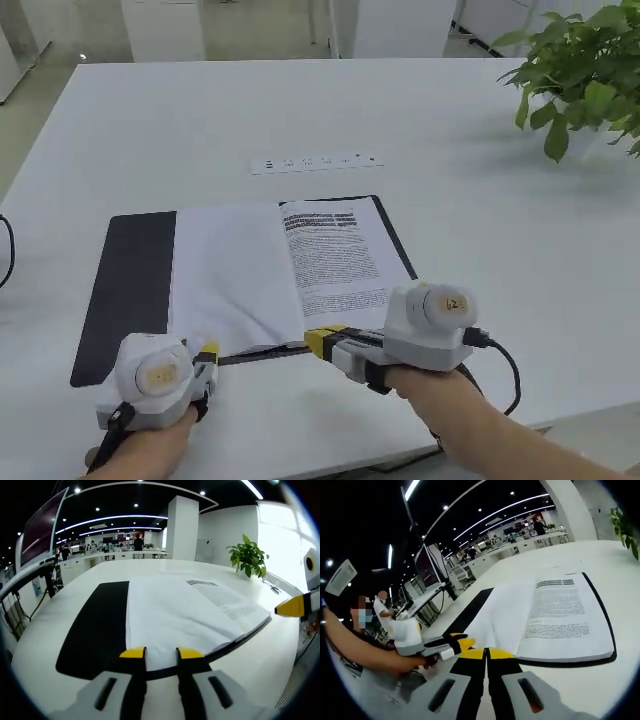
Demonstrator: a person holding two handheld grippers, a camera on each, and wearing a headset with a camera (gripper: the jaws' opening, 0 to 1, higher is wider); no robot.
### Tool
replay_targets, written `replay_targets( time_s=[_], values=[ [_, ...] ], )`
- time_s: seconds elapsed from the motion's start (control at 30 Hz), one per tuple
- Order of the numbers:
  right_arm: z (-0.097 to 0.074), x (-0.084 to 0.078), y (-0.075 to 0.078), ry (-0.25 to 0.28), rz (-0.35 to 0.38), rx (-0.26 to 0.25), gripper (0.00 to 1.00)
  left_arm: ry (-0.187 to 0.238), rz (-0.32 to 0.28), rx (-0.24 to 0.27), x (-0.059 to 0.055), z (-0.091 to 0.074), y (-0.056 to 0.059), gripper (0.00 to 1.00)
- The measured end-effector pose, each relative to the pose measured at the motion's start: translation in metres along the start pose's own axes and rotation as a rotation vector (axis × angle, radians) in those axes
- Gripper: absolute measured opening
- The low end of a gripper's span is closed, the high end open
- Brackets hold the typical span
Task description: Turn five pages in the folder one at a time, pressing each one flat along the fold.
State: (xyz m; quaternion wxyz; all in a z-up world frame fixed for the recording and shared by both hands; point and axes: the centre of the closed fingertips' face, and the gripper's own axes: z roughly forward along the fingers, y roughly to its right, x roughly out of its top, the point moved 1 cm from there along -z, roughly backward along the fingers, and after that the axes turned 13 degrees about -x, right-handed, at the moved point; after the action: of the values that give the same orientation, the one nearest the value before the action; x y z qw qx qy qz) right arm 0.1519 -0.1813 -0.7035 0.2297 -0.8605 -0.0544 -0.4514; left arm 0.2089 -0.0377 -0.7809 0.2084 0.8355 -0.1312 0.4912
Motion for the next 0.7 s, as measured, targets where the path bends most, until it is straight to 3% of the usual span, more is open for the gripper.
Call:
replay_targets(
  time_s=[0.1,0.13,0.2,0.4,0.47,0.53,0.7],
  values=[
    [-0.009,0.008,-0.001,0.013,0.002,-0.016,0.0,-0.027,-0.13,-0.052,0.004,-0.002,0.01,0.34],
    [-0.014,0.012,0.001,0.022,0.004,-0.036,0.0,-0.04,-0.204,-0.072,0.004,-0.003,0.014,0.37],
    [-0.021,0.015,0.006,0.02,0.008,-0.068,0.0,-0.019,-0.261,-0.09,0.013,-0.006,0.017,0.45],
    [-0.042,0.03,0.031,0.042,0.031,-0.201,0.0,-0.018,-0.252,-0.113,0.031,-0.028,0.027,0.5],
    [-0.05,0.038,0.038,0.075,0.033,-0.23,0.0,0.01,-0.244,-0.112,0.041,-0.039,0.029,0.53],
    [-0.057,0.044,0.046,0.106,0.044,-0.262,0.1,0.028,-0.235,-0.11,0.05,-0.048,0.029,0.58],
    [-0.07,0.051,0.063,0.124,0.035,-0.296,0.35,0.065,-0.212,-0.102,0.068,-0.074,0.03,0.64]
  ],
)
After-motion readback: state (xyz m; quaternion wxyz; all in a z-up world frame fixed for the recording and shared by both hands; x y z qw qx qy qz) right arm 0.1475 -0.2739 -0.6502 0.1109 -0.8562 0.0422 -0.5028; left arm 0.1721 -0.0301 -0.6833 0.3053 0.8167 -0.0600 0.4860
